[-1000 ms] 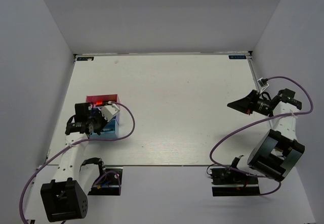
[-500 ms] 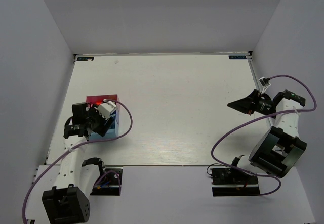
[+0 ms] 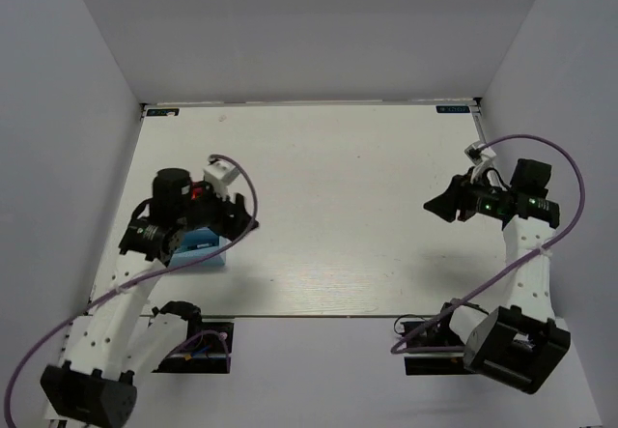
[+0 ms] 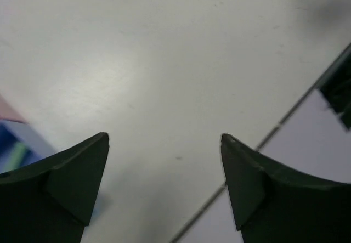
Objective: Sort the stationery into containers
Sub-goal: Reset both arms
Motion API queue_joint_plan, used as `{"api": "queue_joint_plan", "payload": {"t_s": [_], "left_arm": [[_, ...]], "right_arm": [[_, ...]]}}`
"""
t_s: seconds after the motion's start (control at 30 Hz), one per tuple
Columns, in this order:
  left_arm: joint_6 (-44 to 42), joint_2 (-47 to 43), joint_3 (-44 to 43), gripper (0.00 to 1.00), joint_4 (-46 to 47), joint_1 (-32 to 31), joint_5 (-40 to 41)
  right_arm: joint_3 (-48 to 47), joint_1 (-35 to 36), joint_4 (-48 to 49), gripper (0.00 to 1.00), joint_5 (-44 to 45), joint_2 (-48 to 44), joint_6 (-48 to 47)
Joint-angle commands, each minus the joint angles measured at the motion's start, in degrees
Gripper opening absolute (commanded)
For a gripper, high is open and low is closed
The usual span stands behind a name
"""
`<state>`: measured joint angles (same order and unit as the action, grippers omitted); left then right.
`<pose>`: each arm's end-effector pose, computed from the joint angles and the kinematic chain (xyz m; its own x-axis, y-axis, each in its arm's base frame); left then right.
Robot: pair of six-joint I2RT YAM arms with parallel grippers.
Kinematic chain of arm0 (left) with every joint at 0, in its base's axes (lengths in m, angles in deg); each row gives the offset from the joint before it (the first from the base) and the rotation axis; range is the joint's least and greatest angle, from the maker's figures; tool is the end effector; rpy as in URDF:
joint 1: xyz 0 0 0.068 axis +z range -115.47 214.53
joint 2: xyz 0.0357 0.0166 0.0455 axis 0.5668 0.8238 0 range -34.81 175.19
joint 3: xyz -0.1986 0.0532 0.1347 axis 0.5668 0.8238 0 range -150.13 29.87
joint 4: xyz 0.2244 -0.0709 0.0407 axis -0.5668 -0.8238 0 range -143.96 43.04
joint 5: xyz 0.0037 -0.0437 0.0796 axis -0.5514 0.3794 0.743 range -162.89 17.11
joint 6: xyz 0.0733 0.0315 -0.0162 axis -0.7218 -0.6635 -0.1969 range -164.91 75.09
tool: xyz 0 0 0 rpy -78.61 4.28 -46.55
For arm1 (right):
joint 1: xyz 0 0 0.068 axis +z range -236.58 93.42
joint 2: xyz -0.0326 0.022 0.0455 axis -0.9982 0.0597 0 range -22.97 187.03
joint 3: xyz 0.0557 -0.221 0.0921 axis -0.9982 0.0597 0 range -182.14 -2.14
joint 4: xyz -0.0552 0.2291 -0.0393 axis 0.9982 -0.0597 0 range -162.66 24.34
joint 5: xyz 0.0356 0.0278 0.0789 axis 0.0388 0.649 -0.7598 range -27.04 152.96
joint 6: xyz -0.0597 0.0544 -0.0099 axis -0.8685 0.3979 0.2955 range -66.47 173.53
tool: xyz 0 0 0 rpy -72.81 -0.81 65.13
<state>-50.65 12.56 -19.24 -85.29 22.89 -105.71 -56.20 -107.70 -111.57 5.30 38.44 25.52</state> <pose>0.1745 -0.0749 0.2743 -0.5214 0.1932 -0.8312 0.6512 0.7196 -0.2412 0.2086 -0.0167 0.2625 -0.5290 -0.0650 -0.8461 -0.5972 0.7369 0.3167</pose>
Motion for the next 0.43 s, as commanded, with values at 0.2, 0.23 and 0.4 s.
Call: {"api": "queue_joint_plan", "payload": {"t_s": [0.2,0.23,0.4], "left_arm": [[10.58,15.63,-12.22,1.00,-7.29,-26.85,32.11],[10.57,17.30,-12.51,1.00,-6.85,-27.03,31.68],[10.75,21.00,-14.35,1.00,-2.64,-28.00,30.19]], "right_arm": [[-13.60,12.06,14.89,0.90,40.17,7.32,14.55],[-14.74,12.42,14.36,0.90,43.14,7.85,18.74],[-6.25,14.09,21.12,0.90,44.39,4.16,20.45]]}}
